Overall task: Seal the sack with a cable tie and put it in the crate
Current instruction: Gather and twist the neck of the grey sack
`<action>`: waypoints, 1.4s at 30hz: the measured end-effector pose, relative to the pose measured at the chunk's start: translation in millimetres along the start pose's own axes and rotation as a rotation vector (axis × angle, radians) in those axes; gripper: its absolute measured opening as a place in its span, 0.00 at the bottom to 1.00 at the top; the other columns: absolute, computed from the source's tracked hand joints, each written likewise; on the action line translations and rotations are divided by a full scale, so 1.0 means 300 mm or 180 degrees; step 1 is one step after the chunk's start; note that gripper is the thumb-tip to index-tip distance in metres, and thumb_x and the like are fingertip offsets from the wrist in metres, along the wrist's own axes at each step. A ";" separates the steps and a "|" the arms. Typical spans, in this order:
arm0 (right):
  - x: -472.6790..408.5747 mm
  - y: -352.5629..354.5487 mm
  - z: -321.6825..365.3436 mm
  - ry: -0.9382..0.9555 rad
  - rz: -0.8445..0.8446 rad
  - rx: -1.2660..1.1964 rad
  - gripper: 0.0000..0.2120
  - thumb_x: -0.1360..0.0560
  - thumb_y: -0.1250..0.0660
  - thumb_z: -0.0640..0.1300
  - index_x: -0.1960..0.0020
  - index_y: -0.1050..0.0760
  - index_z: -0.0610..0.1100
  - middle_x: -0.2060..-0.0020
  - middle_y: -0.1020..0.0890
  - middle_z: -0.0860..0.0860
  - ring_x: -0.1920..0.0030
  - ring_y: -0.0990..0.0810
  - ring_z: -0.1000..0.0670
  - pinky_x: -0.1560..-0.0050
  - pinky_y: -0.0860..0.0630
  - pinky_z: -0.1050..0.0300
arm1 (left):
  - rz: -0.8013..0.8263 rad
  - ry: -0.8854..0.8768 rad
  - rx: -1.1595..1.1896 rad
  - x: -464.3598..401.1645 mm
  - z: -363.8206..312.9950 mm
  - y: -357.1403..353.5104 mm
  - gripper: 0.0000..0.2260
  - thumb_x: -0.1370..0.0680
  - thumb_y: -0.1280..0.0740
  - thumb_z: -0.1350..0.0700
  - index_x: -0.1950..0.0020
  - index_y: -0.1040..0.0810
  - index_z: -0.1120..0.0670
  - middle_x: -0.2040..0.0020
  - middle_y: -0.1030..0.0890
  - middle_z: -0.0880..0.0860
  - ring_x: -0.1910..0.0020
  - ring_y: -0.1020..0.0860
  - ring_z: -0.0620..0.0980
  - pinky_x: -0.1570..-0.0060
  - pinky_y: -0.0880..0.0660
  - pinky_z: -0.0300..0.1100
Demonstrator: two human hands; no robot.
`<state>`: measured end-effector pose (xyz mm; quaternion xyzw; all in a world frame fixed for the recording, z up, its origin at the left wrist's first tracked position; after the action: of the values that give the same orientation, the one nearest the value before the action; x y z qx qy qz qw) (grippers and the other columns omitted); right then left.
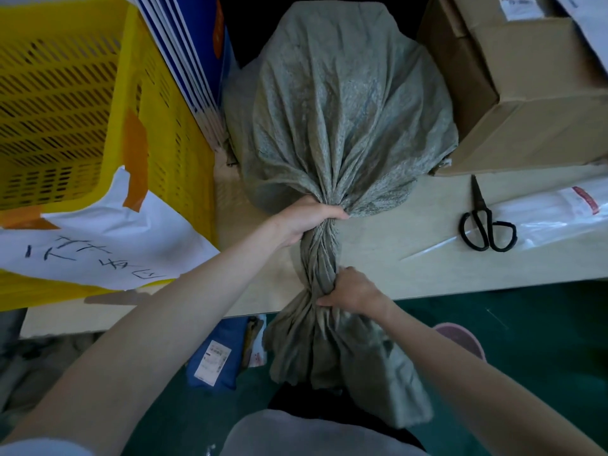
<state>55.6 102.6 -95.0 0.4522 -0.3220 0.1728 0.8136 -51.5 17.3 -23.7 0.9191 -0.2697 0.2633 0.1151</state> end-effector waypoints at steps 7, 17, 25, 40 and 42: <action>0.043 -0.159 -0.025 0.0437 -0.1366 -0.0654 0.20 0.25 0.33 0.41 0.37 0.31 0.34 0.42 0.27 0.39 0.48 0.23 0.36 0.48 0.25 0.46 | -0.0412 0.0057 -0.0122 0.025 0.037 -0.028 0.14 0.40 0.27 0.49 0.58 0.16 0.54 0.46 0.17 0.52 0.44 0.21 0.52 0.38 0.27 0.49; 0.035 -0.057 -0.059 0.0442 -0.0597 -0.1692 0.28 0.34 0.24 0.37 0.37 0.31 0.39 0.50 0.21 0.43 0.51 0.21 0.45 0.54 0.27 0.62 | -0.0693 -0.0120 -0.0096 0.039 0.037 -0.019 0.05 0.38 0.33 0.59 0.73 0.27 0.54 0.71 0.24 0.49 0.63 0.26 0.51 0.62 0.31 0.40; 0.010 0.246 -0.122 0.0183 -0.0359 -0.3910 0.23 0.28 0.31 0.43 0.35 0.34 0.48 0.43 0.24 0.46 0.43 0.25 0.46 0.46 0.29 0.51 | -0.1075 -0.0089 -0.0321 0.045 0.045 -0.039 0.02 0.28 0.35 0.62 0.61 0.26 0.57 0.62 0.25 0.53 0.62 0.26 0.51 0.65 0.32 0.41; -0.128 0.480 0.130 0.0240 -0.0072 -0.3870 0.18 0.31 0.27 0.35 0.42 0.24 0.37 0.49 0.17 0.42 0.52 0.18 0.45 0.51 0.21 0.46 | -0.1255 0.0019 -0.3861 0.059 -0.013 -0.142 0.15 0.19 0.45 0.60 0.36 0.26 0.60 0.36 0.24 0.58 0.37 0.25 0.58 0.42 0.28 0.49; -0.143 0.491 0.136 0.0233 -0.0310 -0.3829 0.13 0.31 0.31 0.31 0.46 0.23 0.35 0.48 0.18 0.39 0.55 0.18 0.44 0.49 0.21 0.45 | -0.1298 -0.0075 -0.3654 0.056 0.000 -0.140 0.14 0.19 0.43 0.57 0.40 0.24 0.59 0.39 0.22 0.58 0.40 0.23 0.59 0.44 0.27 0.50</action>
<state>-75.1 146.6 -16.5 -0.0791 -0.3139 -0.0616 0.9441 -16.1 44.7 -17.6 0.7463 -0.1884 0.0384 0.6373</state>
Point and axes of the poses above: each hand's wrist, its own x-axis away from the middle knuckle, its own y-axis out of the back of the hand, z = x × y, the point moved 2 cm from there along -x, towards the middle knuckle
